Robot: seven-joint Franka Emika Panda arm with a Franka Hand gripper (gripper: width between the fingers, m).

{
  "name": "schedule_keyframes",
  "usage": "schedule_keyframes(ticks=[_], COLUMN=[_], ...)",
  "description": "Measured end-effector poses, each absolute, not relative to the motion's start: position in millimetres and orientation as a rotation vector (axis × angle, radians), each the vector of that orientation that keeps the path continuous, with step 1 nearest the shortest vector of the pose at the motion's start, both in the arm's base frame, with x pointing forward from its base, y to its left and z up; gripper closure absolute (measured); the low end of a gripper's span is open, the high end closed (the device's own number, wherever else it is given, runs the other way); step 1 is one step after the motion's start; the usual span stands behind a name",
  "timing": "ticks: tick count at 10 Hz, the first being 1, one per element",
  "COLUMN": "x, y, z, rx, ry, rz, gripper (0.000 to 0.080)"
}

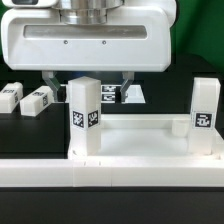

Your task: Assemble desk

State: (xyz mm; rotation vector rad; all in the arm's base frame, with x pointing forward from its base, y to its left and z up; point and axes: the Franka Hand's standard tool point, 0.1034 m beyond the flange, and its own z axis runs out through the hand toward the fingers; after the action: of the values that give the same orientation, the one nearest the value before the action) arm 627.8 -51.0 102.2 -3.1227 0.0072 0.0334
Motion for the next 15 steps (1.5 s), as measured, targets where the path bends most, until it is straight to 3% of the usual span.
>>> schedule_keyframes(ticks=[7,9,10,11,15], x=[635.6,635.4,634.5,634.3,634.3], y=[-57.1,-57.5,-57.0,-57.3,-58.8], z=[105.2,104.8,104.2,103.9,104.3], rx=[-2.981,-2.982,-2.981,-2.993,-3.097], ry=[-1.086,-1.085,-1.079,-1.047,-0.627], rz=[-0.006,-0.005,0.001,0.001,-0.007], gripper=[0.0151,0.0409,0.0409,0.0509,0.0509])
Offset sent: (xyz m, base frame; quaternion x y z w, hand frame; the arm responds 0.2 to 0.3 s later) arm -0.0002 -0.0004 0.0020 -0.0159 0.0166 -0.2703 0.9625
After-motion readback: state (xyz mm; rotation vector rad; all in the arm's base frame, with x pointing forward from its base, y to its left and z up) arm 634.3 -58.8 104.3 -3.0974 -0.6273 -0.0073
